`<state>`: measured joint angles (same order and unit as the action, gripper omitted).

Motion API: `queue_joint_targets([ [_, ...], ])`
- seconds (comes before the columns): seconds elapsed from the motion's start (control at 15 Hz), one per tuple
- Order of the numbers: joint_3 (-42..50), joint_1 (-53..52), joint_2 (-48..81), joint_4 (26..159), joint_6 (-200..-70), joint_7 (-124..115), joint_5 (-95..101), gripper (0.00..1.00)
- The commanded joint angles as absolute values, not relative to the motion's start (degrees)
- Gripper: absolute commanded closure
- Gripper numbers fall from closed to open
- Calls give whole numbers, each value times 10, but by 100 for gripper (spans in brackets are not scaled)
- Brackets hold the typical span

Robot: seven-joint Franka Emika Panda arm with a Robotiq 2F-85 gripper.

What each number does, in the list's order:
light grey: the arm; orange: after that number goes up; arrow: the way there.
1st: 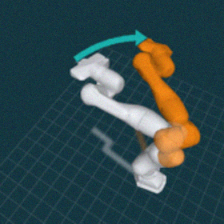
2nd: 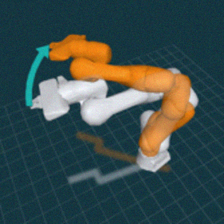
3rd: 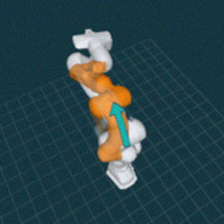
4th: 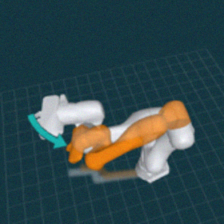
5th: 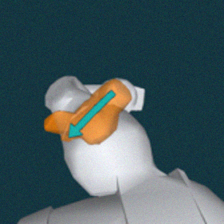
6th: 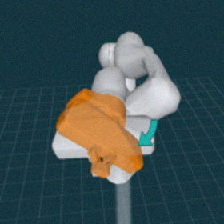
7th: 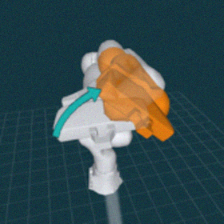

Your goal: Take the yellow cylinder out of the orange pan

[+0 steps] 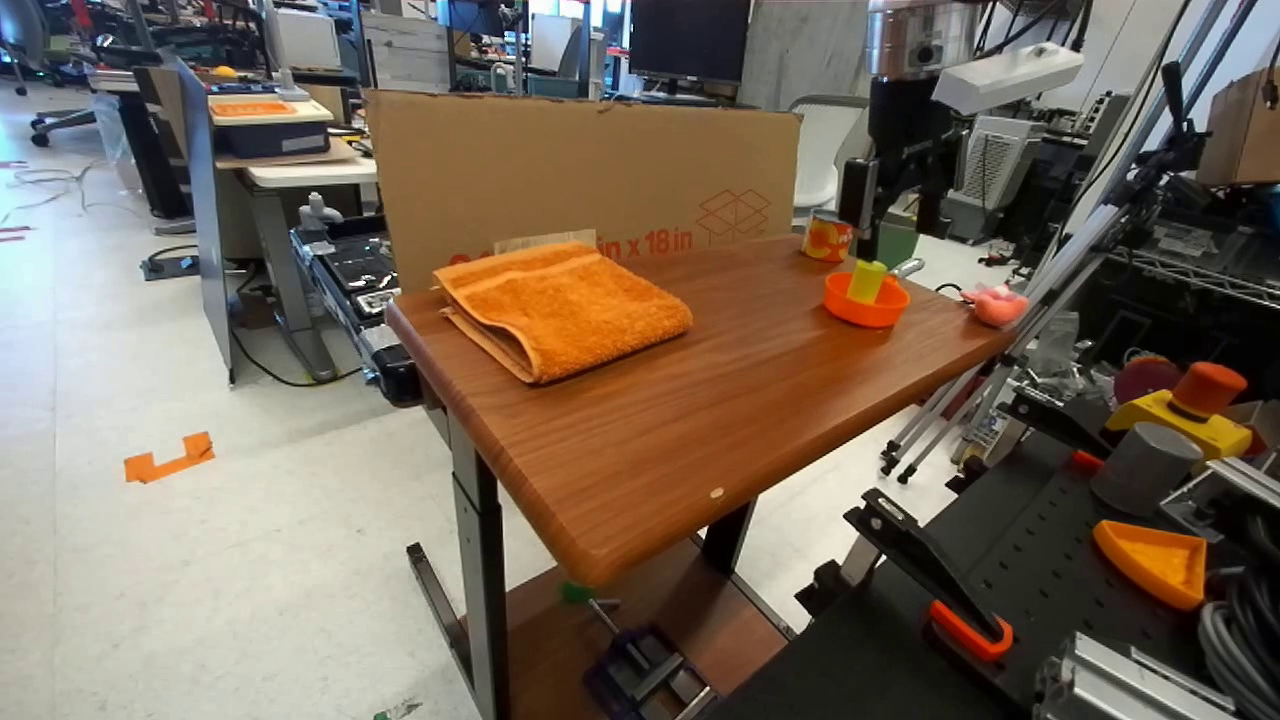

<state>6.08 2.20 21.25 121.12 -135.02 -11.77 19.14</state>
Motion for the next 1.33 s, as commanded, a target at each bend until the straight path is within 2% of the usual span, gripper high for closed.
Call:
queue_joint_targets([
  [0.0,65,12,202,1220,-1365,-105,194,0],
  [1.07,55,-9,204,1239,-1356,-105,187,0],
  [1.13,54,-11,206,1240,-1354,-106,187,25],
  [1.27,55,-14,212,1237,-1353,-115,187,33],
])
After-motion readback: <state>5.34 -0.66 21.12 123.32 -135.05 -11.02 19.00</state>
